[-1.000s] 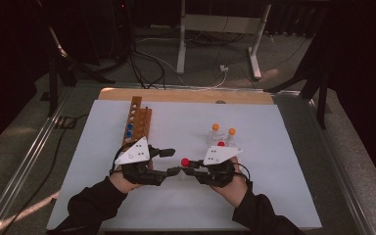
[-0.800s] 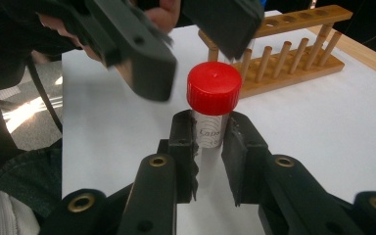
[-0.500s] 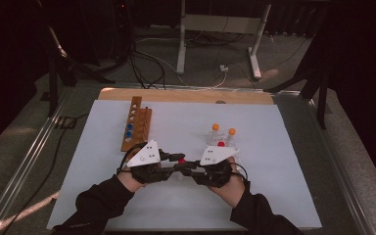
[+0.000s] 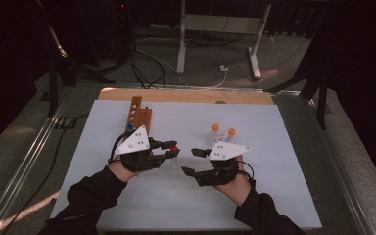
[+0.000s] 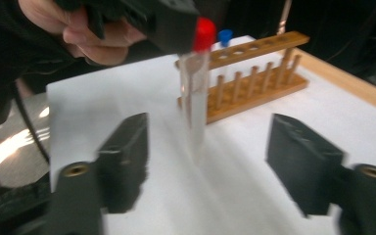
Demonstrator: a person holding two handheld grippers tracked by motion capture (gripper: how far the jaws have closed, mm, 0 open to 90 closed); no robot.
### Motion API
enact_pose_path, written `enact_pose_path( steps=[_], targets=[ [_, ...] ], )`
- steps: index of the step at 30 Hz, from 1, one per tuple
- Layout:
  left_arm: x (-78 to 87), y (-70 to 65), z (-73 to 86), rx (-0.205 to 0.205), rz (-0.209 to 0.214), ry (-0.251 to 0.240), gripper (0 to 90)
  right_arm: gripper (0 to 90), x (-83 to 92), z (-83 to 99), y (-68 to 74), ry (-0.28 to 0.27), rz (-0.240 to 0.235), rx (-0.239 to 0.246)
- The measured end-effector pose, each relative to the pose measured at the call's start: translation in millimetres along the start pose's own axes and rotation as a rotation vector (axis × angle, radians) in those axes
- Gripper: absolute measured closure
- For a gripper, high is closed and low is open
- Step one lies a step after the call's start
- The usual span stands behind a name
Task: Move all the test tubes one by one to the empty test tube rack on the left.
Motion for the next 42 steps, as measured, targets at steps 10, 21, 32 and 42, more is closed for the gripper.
enact_pose_path(
  steps=[10, 21, 32, 42],
  targets=[
    [23.4, 42.4, -19.1, 0.007, -0.127, -0.018, 71.9, 0.0, 26.0, -2.7, -10.4, -0.059, 0.057, -0.033],
    [40.1, 103.9, -18.7, 0.056, -0.279, -0.014, 71.9, 0.0, 42.0, -3.8, -13.5, -0.103, 0.115, -0.014],
    [50.2, 150.6, -5.4, 0.123, -0.403, -0.024, 71.9, 0.0, 41.7, -2.3, -13.0, -0.085, 0.108, -0.009],
    [48.7, 175.6, 17.5, 0.161, -0.457, 0.016, 71.9, 0.0, 45.5, -4.6, -11.8, -0.107, 0.119, 0.028]
  ],
)
Point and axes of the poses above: each handheld gripper's, and its own axes: x roughly backward along the jaws, z roughly out of its underside, y roughly to its left, the point moved 7 cm from there along -x, roughly forward along the jaws, and after that the axes turned 5 degrees about -z, right-handed, at the moved point
